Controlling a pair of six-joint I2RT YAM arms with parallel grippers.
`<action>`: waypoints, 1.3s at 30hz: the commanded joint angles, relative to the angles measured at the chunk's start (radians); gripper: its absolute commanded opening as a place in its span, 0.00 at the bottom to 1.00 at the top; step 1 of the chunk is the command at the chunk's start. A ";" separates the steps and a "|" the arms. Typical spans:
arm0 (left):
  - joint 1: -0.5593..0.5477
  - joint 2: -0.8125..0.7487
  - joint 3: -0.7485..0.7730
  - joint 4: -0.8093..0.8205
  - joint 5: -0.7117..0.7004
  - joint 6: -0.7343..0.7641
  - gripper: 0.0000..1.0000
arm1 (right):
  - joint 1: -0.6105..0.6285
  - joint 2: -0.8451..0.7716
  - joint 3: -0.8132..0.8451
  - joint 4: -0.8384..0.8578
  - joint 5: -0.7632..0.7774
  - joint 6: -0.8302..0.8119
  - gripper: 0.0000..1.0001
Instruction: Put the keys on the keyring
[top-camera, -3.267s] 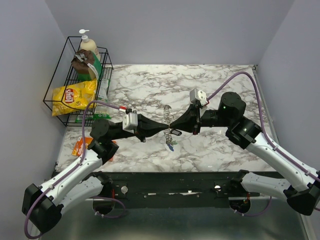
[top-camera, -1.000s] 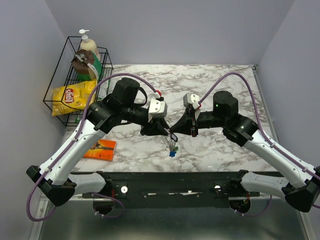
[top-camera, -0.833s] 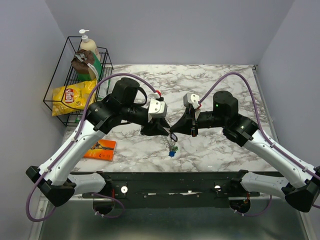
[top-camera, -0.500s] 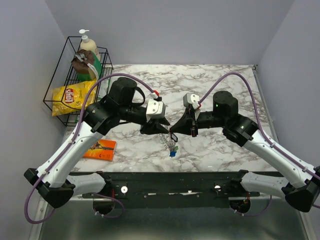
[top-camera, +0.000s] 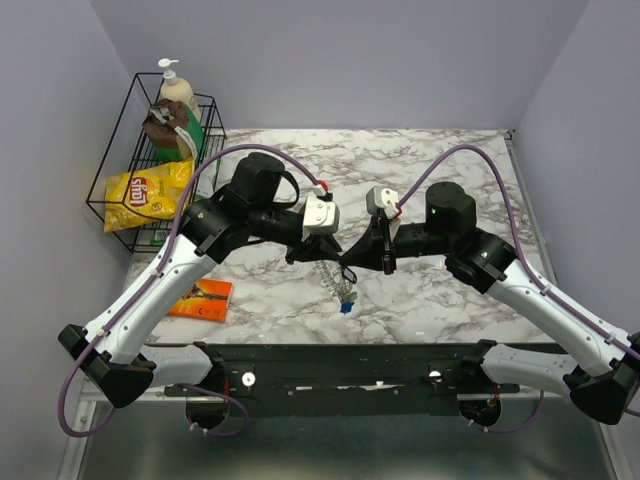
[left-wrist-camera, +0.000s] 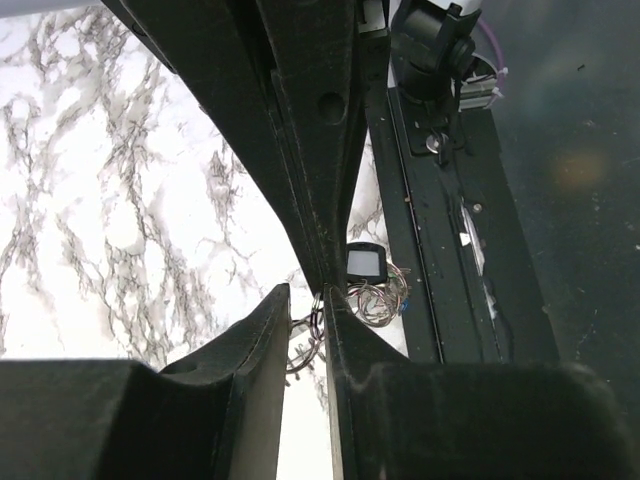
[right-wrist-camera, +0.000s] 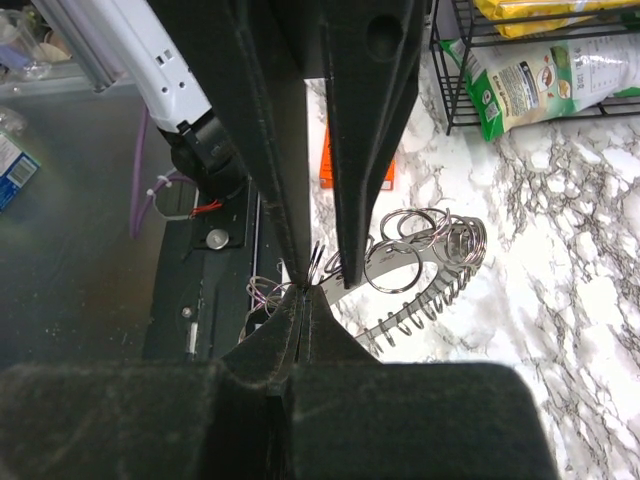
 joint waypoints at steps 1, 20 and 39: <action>-0.003 0.006 0.019 -0.037 -0.017 0.027 0.16 | 0.006 -0.024 0.019 0.014 0.003 -0.014 0.01; -0.005 -0.201 -0.253 0.409 -0.164 -0.198 0.00 | 0.006 -0.099 -0.024 0.057 0.183 0.004 0.53; -0.005 -0.353 -0.550 1.012 -0.213 -0.510 0.00 | 0.006 -0.083 -0.019 0.083 0.146 0.013 0.31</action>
